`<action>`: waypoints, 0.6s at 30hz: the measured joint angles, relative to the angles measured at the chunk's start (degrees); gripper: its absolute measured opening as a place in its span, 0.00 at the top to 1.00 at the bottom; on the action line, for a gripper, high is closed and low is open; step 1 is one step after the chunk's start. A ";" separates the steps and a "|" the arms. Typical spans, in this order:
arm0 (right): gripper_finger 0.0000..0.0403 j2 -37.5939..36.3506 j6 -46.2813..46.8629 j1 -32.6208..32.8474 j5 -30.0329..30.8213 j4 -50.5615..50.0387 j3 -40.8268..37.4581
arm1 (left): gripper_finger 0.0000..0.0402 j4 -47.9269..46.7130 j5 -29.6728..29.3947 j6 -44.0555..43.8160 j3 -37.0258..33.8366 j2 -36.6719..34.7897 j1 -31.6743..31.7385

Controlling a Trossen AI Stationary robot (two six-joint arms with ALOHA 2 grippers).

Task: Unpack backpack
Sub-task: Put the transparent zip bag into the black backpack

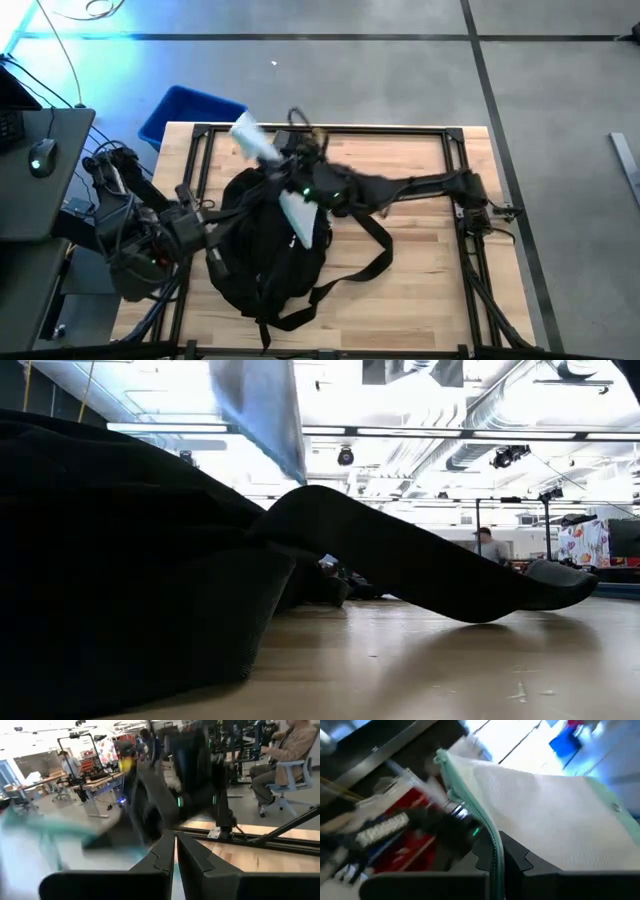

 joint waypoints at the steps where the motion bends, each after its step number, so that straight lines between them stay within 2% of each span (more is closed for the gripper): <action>1: 1.00 1.04 2.84 0.07 -0.39 0.39 -0.01 | 1.00 0.12 -0.03 -0.24 0.00 0.02 -0.64; 4: 1.00 2.48 15.71 0.51 3.68 -0.61 -0.15 | 1.00 0.41 -0.12 -2.25 0.00 0.02 -2.01; 5: 1.00 2.53 17.33 0.64 5.56 -1.37 -0.15 | 1.00 0.42 -0.15 -2.84 0.00 0.02 -2.29; 8: 1.00 2.06 17.13 0.54 7.85 -5.02 -0.03 | 1.00 0.44 -0.09 -4.25 0.00 0.02 -2.99; 13: 1.00 2.93 19.94 0.29 7.79 -7.52 -0.04 | 1.00 -0.01 0.03 -5.87 0.00 0.04 -3.35; 15: 1.00 3.06 17.93 0.25 6.69 -10.68 -0.04 | 1.00 -0.62 0.20 -6.00 0.00 0.04 -3.35; 18: 1.00 3.43 18.77 0.29 2.85 -20.58 -0.02 | 1.00 -2.43 0.30 -5.66 0.00 0.04 -3.08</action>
